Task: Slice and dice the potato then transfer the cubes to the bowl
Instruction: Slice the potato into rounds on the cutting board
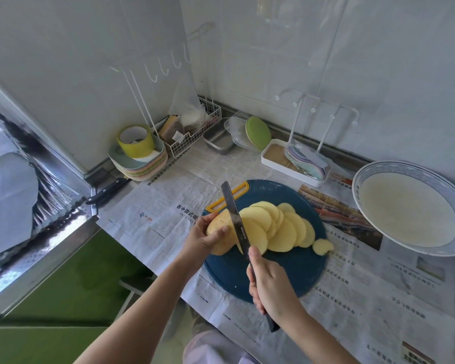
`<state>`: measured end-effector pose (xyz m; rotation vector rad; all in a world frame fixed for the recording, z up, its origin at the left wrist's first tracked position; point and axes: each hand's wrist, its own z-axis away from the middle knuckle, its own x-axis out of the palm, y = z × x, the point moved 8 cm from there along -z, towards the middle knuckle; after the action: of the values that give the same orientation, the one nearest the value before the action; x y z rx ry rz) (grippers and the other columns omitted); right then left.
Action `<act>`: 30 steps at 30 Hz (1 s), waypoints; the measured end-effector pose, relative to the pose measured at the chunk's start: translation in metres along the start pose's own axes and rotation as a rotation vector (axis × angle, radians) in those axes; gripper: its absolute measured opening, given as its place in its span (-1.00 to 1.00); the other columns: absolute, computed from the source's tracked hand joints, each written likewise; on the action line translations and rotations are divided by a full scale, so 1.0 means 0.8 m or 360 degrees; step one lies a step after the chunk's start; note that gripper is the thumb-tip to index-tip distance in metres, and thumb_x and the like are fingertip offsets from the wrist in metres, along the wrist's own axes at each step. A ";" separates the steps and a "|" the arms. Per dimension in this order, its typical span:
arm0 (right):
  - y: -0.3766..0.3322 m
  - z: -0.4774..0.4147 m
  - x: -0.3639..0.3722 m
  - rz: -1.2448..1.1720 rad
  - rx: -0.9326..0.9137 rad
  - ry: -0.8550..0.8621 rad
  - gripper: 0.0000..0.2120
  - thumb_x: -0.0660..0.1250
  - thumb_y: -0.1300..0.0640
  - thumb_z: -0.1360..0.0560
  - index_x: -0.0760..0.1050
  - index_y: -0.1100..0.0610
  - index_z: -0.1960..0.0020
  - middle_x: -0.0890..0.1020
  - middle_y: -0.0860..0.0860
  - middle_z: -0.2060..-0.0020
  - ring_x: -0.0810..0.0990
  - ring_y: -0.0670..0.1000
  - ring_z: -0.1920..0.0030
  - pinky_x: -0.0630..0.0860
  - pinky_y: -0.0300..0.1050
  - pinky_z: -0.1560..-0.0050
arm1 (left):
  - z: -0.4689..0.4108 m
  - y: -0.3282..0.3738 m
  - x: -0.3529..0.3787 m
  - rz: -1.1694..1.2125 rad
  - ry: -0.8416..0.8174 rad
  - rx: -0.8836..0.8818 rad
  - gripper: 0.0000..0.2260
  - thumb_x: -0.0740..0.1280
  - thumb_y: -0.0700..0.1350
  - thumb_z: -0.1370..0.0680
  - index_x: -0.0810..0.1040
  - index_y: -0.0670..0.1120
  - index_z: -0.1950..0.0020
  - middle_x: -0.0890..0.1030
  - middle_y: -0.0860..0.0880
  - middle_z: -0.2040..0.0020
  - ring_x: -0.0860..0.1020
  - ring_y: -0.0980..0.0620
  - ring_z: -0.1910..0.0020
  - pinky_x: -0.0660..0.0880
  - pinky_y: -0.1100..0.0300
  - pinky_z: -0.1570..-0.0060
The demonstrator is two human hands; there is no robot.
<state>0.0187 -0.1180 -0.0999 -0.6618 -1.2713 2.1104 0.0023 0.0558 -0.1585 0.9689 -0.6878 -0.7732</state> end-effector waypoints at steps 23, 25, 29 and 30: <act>0.010 -0.012 0.007 0.0326 -0.0004 0.0091 -0.45 -0.09 -0.32 -0.52 0.10 0.09 0.40 0.16 -0.10 0.65 0.12 -0.10 0.58 0.12 -0.20 0.48 | -0.001 0.002 0.002 -0.0258 -0.0020 0.0064 -0.03 0.56 0.40 0.05 0.40 0.00 -0.25 0.47 -0.11 -0.23 0.53 -0.01 -0.15 0.52 0.30 0.12; 0.012 -0.014 0.010 0.0355 -0.0012 0.0101 -0.44 -0.11 -0.36 -0.47 0.11 0.10 0.41 0.18 -0.10 0.66 0.14 -0.10 0.58 0.14 -0.19 0.46 | -0.001 0.001 0.001 -0.0272 -0.0023 0.0062 -0.03 0.55 0.41 0.05 0.40 0.01 -0.24 0.47 -0.10 -0.23 0.52 -0.01 -0.15 0.52 0.31 0.12; 0.016 -0.017 0.013 0.0382 0.0005 0.0118 -0.44 -0.12 -0.36 -0.45 0.13 0.09 0.42 0.22 -0.10 0.68 0.18 -0.11 0.59 0.18 -0.16 0.43 | -0.003 0.003 0.000 -0.0299 -0.0055 0.0051 -0.11 0.56 0.38 0.03 0.41 0.05 -0.18 0.47 -0.06 -0.19 0.51 0.01 -0.15 0.54 0.24 0.04; 0.018 -0.017 0.013 0.0383 0.0021 0.0118 -0.44 -0.12 -0.36 -0.45 0.13 0.09 0.43 0.21 -0.11 0.69 0.18 -0.11 0.60 0.18 -0.17 0.44 | -0.005 0.001 0.000 -0.0326 -0.0062 0.0043 -0.15 0.57 0.34 -0.01 0.40 0.05 -0.18 0.46 -0.06 -0.20 0.50 -0.01 -0.18 0.55 0.19 -0.03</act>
<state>0.0172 -0.1074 -0.1201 -0.9178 -1.1860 2.2600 0.0057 0.0576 -0.1592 1.0623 -0.6405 -0.9668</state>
